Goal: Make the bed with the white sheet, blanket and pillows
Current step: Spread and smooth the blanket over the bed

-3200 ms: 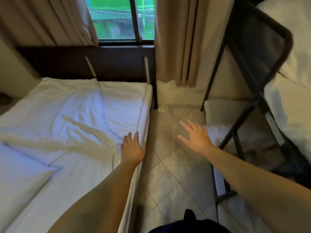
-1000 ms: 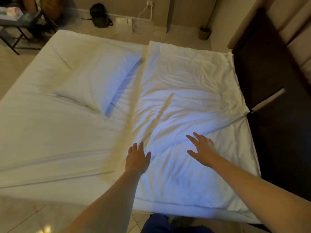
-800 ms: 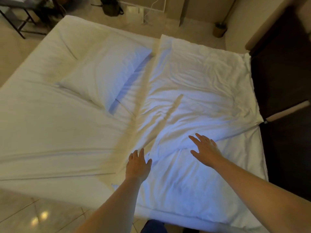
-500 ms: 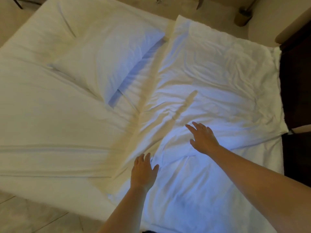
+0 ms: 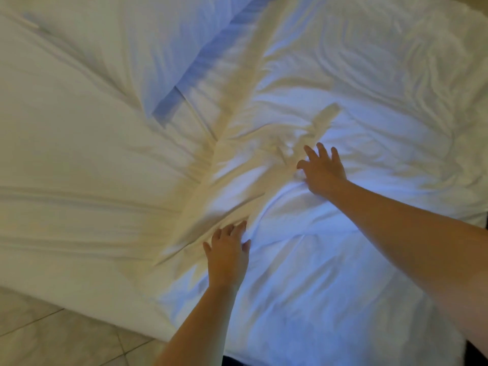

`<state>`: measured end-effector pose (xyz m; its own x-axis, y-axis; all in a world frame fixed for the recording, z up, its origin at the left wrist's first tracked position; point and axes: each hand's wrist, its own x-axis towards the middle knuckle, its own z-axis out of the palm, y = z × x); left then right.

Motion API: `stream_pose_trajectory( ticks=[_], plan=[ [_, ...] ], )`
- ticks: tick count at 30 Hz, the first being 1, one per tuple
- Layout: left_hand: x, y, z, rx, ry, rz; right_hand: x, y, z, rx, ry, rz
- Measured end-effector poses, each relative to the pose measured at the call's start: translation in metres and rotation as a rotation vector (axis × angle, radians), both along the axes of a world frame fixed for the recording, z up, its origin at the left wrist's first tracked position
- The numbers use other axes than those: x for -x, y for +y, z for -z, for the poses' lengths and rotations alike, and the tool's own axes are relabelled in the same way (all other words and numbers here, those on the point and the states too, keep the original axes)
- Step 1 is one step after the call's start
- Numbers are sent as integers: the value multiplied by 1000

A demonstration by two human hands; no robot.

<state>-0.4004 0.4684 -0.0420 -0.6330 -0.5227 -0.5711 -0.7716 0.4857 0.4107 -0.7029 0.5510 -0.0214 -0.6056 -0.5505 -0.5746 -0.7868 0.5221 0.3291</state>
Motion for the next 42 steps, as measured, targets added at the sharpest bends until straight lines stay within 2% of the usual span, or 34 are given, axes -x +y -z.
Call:
stream_pose_trajectory(
  ticks=[3,6,9,17,22,26,32,37,42],
  plan=[
    [3,7,-8,95,28,41,3,14,-10,-40,42,-94],
    [4,15,-16,115,141,73,3,34,-35,-58,56,-141],
    [7,24,-29,82,236,84,4,67,-61,-67,81,-117],
    [10,65,-71,97,309,217,-7,197,-119,-186,108,-43],
    [5,103,-83,82,247,380,-31,294,-133,-196,53,150],
    [-6,140,-94,29,128,444,-70,369,-136,-140,28,212],
    [-48,194,-100,-47,79,592,-153,451,-141,-230,9,292],
    [-91,231,-95,-39,-9,708,-235,510,-141,-248,-34,403],
    [-130,268,-77,-30,-73,661,-295,568,-122,-194,-85,364]
  ],
)
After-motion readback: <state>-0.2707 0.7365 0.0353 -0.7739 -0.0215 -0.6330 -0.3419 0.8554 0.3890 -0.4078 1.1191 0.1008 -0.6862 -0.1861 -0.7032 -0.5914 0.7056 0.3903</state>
